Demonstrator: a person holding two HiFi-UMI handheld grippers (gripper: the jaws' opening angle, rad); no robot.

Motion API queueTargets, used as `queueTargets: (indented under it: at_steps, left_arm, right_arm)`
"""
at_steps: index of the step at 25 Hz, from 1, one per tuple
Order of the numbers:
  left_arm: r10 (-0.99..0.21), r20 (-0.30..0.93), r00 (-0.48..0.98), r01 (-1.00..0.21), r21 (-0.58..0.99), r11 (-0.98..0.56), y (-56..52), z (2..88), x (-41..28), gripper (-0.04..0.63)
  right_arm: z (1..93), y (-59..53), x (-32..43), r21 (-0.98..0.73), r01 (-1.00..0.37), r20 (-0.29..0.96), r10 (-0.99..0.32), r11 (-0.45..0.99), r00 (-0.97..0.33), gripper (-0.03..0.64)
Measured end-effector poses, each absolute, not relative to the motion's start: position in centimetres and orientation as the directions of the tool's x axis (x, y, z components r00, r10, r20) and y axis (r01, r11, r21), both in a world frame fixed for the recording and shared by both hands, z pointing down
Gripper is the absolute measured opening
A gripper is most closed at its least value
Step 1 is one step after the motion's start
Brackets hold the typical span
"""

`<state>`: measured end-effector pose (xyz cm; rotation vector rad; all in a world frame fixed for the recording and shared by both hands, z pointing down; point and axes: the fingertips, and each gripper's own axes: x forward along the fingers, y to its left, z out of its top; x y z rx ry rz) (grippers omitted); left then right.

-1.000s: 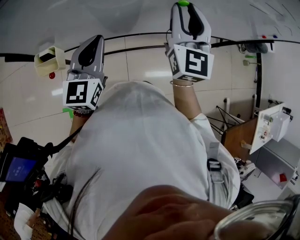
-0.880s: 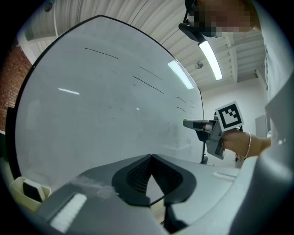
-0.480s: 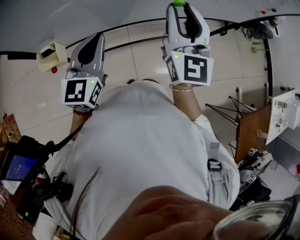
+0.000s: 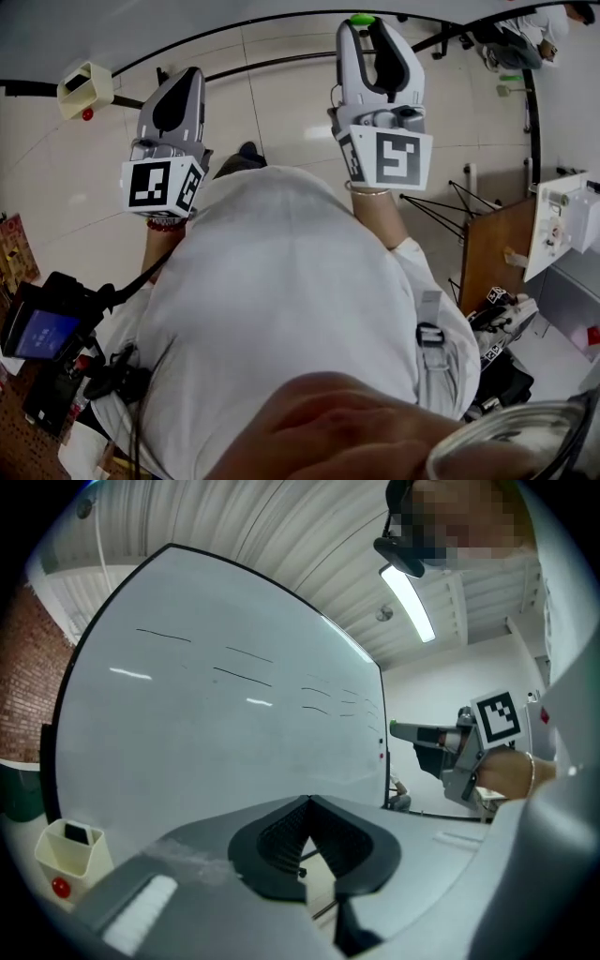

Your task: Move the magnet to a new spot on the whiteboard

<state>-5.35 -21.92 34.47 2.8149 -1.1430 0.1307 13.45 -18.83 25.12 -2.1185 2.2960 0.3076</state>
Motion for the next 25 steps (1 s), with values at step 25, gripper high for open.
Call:
queueTargets:
  at_steps: [25]
  left_arm:
    - [-0.615, 0.16, 0.773, -0.634, 0.132, -0.762, -19.8, 36.6, -3.7, 0.006]
  right_arm:
    - [26.0, -16.6, 13.0, 0.117, -0.989, -0.098, -0.99, 0.093, -0.105, 0.12]
